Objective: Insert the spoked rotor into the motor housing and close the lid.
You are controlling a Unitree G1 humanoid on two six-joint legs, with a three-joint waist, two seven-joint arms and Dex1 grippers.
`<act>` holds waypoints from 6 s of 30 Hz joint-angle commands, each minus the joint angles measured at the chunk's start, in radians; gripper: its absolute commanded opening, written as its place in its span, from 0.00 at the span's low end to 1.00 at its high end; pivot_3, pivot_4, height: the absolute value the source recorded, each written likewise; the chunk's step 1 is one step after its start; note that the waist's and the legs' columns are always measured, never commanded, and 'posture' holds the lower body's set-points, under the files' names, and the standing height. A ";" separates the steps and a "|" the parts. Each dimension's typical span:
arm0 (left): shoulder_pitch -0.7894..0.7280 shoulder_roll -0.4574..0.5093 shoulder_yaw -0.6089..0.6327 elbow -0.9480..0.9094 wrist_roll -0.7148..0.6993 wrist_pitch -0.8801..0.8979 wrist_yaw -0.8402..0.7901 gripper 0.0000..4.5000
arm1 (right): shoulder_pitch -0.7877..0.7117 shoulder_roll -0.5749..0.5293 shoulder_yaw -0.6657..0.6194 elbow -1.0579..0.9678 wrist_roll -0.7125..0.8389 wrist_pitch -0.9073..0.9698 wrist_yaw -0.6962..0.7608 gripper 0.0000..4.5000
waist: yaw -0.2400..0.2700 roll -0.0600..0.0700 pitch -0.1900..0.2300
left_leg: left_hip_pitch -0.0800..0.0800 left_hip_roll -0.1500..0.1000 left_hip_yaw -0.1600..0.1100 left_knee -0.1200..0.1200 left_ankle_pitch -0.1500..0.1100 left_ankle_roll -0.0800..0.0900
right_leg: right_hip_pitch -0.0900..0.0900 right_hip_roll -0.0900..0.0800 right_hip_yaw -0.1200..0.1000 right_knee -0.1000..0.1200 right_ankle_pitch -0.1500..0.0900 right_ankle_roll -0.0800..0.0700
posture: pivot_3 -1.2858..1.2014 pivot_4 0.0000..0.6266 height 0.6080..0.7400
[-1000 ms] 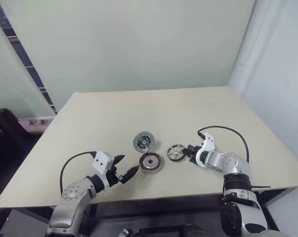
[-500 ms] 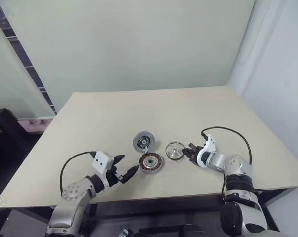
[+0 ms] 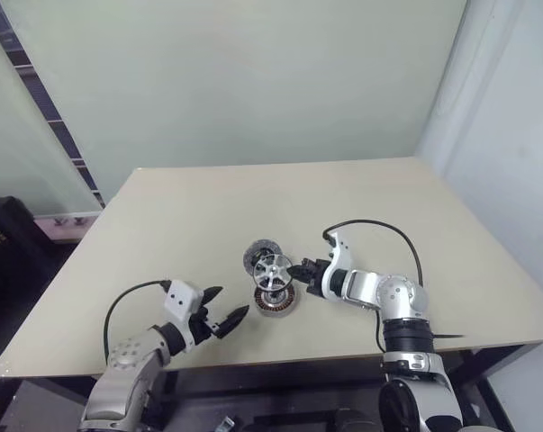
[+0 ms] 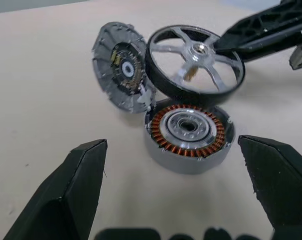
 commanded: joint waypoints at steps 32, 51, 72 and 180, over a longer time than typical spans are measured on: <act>0.007 0.009 0.026 -0.084 -0.010 0.022 0.013 1.00 | 0.011 0.039 0.078 0.096 -0.042 -0.116 -0.015 0.07 | -0.002 0.000 0.000 | 0.000 0.000 0.000 0.000 0.000 0.000 | -0.001 0.000 0.000 0.000 0.000 0.000 | 0.52 0.00 1.00; 0.004 0.002 0.019 -0.081 -0.010 0.013 0.018 1.00 | 0.015 0.028 0.112 0.055 -0.034 -0.124 -0.023 0.87 | -0.007 0.000 0.000 | 0.000 0.001 0.000 0.000 0.000 0.000 | -0.001 0.000 0.000 0.000 -0.001 -0.001 | 0.52 0.00 1.00; -0.019 0.036 0.043 -0.035 -0.003 0.019 0.010 1.00 | 0.089 -0.197 0.688 -0.125 -0.390 -0.568 0.213 0.34 | -0.024 -0.001 0.000 | -0.001 0.001 0.001 -0.002 -0.001 0.000 | -0.002 0.000 -0.001 -0.001 -0.001 0.000 | 0.52 0.00 1.00; 0.019 0.033 -0.025 -0.064 -0.015 0.163 -0.052 0.00 | -0.164 -0.303 1.041 0.199 -1.149 -0.893 0.789 0.40 | -0.020 -0.003 0.000 | 0.003 0.001 0.000 0.002 0.000 -0.001 | 0.000 0.000 -0.001 0.003 0.000 0.000 | 0.52 0.00 1.00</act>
